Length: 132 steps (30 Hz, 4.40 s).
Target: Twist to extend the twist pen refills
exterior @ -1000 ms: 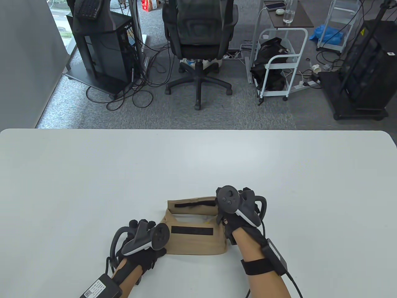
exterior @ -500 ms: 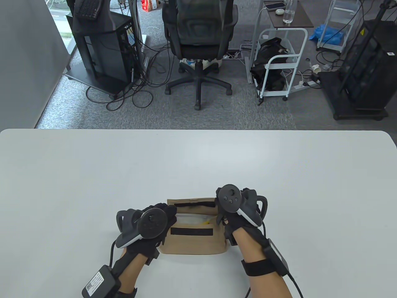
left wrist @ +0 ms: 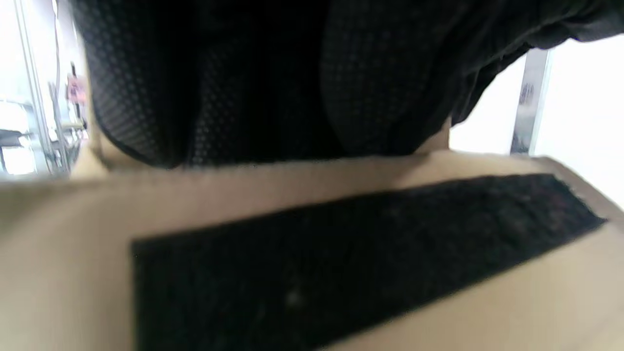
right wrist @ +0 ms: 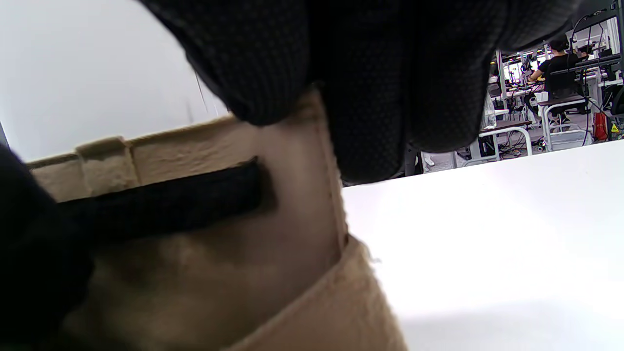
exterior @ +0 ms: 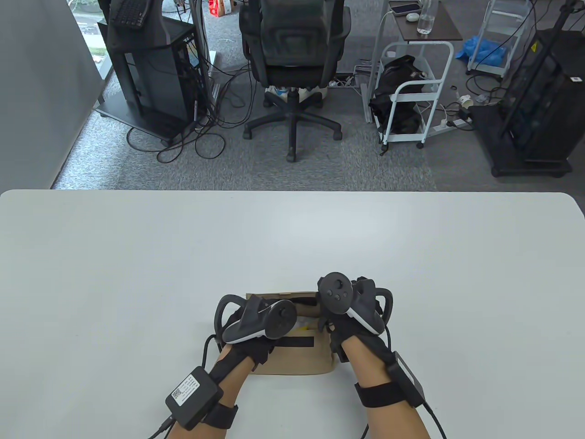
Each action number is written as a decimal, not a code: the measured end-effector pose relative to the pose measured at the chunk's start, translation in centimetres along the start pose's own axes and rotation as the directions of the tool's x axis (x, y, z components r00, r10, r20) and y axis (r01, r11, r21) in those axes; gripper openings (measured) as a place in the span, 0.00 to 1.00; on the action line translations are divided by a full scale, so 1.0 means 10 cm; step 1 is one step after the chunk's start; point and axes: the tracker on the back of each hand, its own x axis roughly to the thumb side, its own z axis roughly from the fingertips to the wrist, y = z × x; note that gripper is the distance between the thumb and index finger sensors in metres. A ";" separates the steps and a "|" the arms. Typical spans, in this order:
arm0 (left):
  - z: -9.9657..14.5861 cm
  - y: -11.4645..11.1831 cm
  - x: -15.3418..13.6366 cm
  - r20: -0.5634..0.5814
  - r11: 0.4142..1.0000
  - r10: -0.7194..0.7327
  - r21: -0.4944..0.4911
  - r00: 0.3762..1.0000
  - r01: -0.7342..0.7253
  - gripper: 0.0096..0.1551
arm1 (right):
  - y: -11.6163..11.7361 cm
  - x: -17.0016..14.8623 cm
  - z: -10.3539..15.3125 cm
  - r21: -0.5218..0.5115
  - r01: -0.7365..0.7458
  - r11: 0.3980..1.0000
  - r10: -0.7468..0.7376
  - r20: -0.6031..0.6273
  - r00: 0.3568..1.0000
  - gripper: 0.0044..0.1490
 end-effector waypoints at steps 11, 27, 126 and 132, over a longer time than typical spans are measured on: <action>0.03 -0.19 0.06 0.042 0.950 -0.011 -0.313 0.999 0.023 0.61 | 0.00 0.00 0.01 0.009 0.008 1.000 -0.008 -0.011 1.000 0.28; 0.00 -0.37 0.21 0.039 0.951 -0.155 -0.266 0.987 0.160 0.41 | 0.01 0.00 0.01 0.016 -0.006 1.000 0.006 -0.016 1.000 0.28; 0.45 0.18 -0.38 0.320 0.417 0.865 -0.030 0.386 -0.909 0.30 | -0.88 0.03 0.26 0.034 0.874 0.485 -0.823 0.357 0.443 0.33; 0.68 0.33 -0.57 0.290 0.601 0.722 0.190 0.629 -0.777 0.33 | -1.08 -0.26 0.29 -0.211 0.687 0.695 -0.641 0.252 0.725 0.34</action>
